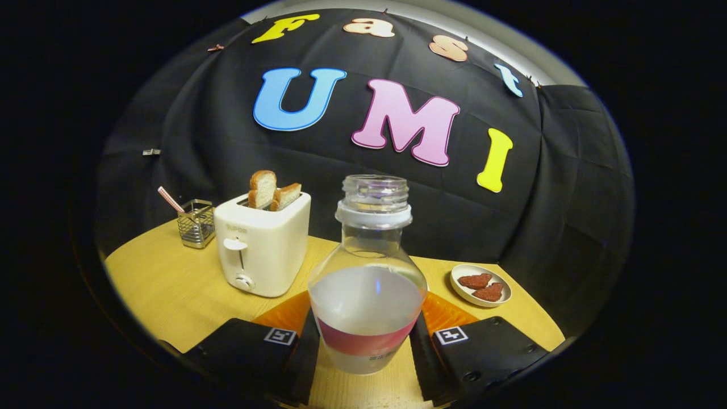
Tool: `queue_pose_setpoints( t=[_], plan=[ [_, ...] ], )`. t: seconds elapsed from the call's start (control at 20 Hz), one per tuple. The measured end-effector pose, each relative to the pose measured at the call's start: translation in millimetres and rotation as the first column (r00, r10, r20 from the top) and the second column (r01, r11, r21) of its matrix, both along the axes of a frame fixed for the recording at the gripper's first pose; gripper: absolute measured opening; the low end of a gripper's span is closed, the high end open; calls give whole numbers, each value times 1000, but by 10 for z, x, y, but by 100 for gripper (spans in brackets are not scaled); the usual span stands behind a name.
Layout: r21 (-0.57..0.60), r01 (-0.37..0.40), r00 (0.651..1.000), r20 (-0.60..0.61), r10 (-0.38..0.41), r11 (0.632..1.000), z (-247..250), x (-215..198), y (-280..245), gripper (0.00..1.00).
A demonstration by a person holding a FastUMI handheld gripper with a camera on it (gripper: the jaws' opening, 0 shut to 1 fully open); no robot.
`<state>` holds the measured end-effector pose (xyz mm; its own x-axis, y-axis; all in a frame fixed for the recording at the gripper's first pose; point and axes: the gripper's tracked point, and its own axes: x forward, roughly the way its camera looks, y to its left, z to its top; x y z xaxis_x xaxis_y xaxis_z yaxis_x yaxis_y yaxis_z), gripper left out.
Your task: Take the bottle from table, then pour the juice into the cup, finally place the bottle on the coaster
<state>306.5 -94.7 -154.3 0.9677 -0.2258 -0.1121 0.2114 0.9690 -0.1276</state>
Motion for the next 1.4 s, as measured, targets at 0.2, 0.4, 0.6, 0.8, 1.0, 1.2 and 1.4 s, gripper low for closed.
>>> queue_pose_setpoints(
  t=[0.2, 0.4, 0.6, 0.8, 1.0, 1.2, 1.4],
  plan=[
    [23, 35, 999, 17, -35, 999, -133, 299, -100, 73],
    [89, 68, 997, 31, -71, 994, -197, 456, -215, 74],
    [125, 93, 995, 31, -98, 988, -308, 560, -279, 75],
    [148, 113, 993, 26, -118, 983, -412, 594, -310, 76],
    [161, 110, 993, 28, -116, 981, -423, 576, -343, 78],
    [156, 93, 995, 10, -96, 983, -441, 524, -335, 100],
    [151, 81, 997, -9, -81, 985, -386, 315, -280, 98]
  ],
)
